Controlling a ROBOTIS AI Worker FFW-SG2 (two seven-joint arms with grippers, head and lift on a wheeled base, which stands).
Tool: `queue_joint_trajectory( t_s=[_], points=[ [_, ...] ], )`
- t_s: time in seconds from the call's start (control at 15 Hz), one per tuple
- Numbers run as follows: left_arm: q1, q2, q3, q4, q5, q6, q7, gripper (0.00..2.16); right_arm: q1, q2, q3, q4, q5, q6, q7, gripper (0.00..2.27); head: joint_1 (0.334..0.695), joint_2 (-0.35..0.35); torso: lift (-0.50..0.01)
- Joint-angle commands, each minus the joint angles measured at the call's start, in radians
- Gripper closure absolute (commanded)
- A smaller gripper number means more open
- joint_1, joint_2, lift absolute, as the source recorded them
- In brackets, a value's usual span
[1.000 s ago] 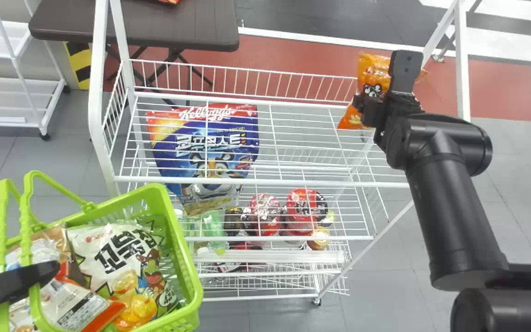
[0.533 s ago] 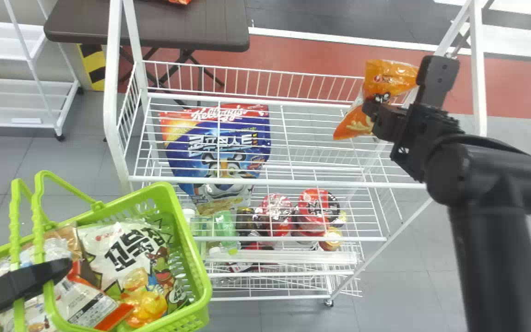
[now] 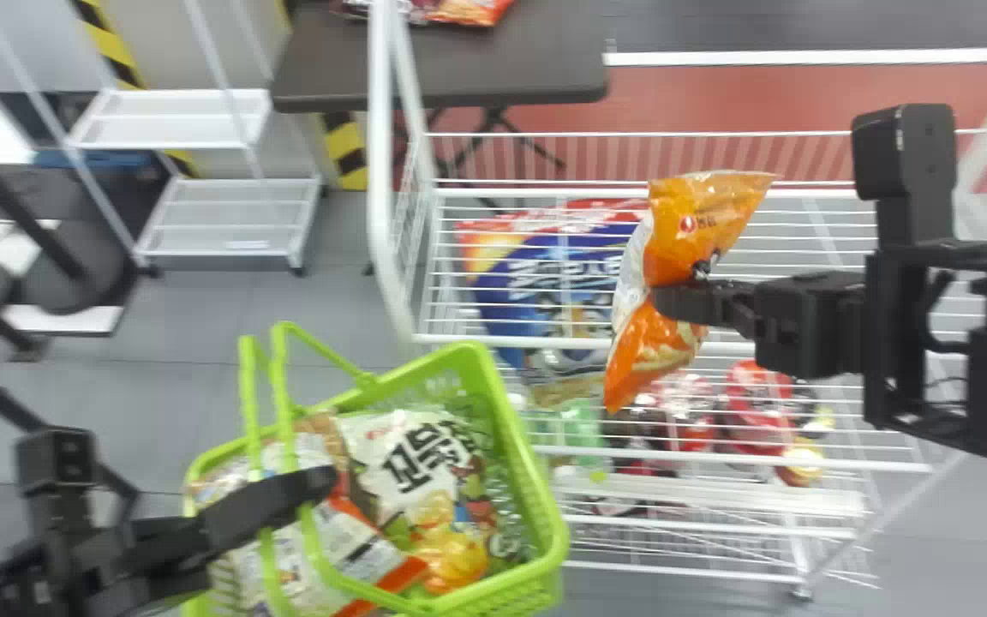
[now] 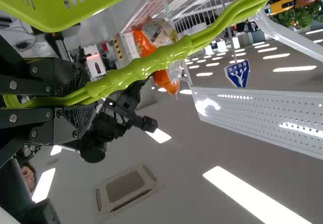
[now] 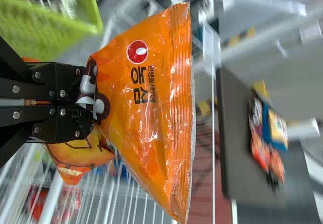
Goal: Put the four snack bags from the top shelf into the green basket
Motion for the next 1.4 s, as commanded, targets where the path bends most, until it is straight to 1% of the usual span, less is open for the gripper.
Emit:
queue_joint_trajectory(
  t_s=[0.0, 0.13, 0.27, 0.47, 0.6, 0.8, 0.93, 1.0, 1.07, 1.13, 1.2, 1.27, 1.33],
  points=[
    [0.002, 0.000, 0.002, 0.001, 0.000, 0.000, -0.010, 2.15, -0.022, 0.011, 0.064, -0.010, -0.114, 0.014, 0.013, 2.25, 0.695, 0.201, 0.000],
    [0.002, -0.003, 0.002, 0.001, 0.000, 0.000, -0.010, 2.15, -0.049, 0.040, 0.121, 0.008, -0.160, 0.014, 0.023, 2.25, 0.695, 0.282, 0.000],
    [0.000, -0.006, 0.000, 0.000, 0.005, -0.015, -0.010, 2.15, -0.068, 0.052, 0.182, 0.054, -0.211, 0.004, 0.026, 2.25, 0.695, 0.350, 0.000],
    [-0.012, -0.008, -0.003, -0.008, 0.018, -0.018, -0.010, 2.15, -0.083, 0.068, 0.231, 0.121, -0.251, 0.004, 0.026, 2.25, 0.695, 0.350, 0.000],
    [-0.018, -0.008, -0.001, -0.012, 0.028, -0.015, -0.010, 2.15, -0.097, 0.066, 0.236, 0.175, -0.291, 0.017, 0.023, 2.25, 0.695, 0.350, 0.000],
    [-0.018, -0.002, 0.003, -0.029, 0.055, -0.012, -0.010, 2.15, -0.146, 0.066, 0.247, 0.302, -0.328, 0.108, -0.007, 2.25, 0.695, 0.350, 0.000],
    [-0.018, 0.000, 0.000, -0.040, 0.067, -0.012, -0.010, 2.15, -0.189, 0.068, 0.261, 0.379, -0.329, 0.108, -0.030, 2.25, 0.695, 0.350, 0.000],
    [-0.017, 0.000, 0.000, -0.043, 0.071, -0.012, -0.010, 2.15, -0.215, 0.068, 0.273, 0.417, -0.331, 0.108, -0.052, 2.21, 0.695, 0.350, 0.000],
    [-0.013, 0.001, -0.001, -0.046, 0.077, -0.012, -0.010, 2.15, -0.243, 0.075, 0.279, 0.456, -0.329, 0.108, -0.053, 1.96, 0.695, 0.350, 0.000],
    [-0.010, 0.001, -0.001, -0.051, 0.080, -0.012, -0.010, 2.15, -0.269, 0.081, 0.285, 0.490, -0.329, 0.108, -0.052, 1.43, 0.695, 0.350, 0.000],
    [-0.006, 0.001, -0.001, -0.058, 0.081, -0.015, -0.010, 2.15, -0.290, 0.092, 0.293, 0.533, -0.332, 0.108, -0.050, 0.38, 0.695, 0.350, 0.000],
    [-0.003, 0.001, -0.003, -0.063, 0.081, -0.015, -0.010, 2.15, -0.303, 0.100, 0.303, 0.549, -0.332, 0.108, -0.044, 0.00, 0.695, 0.350, 0.000],
    [-0.001, 0.001, -0.004, -0.066, 0.081, -0.015, -0.010, 2.15, -0.313, 0.106, 0.313, 0.565, -0.334, 0.108, -0.032, 0.00, 0.695, 0.350, 0.000]
  ],
)
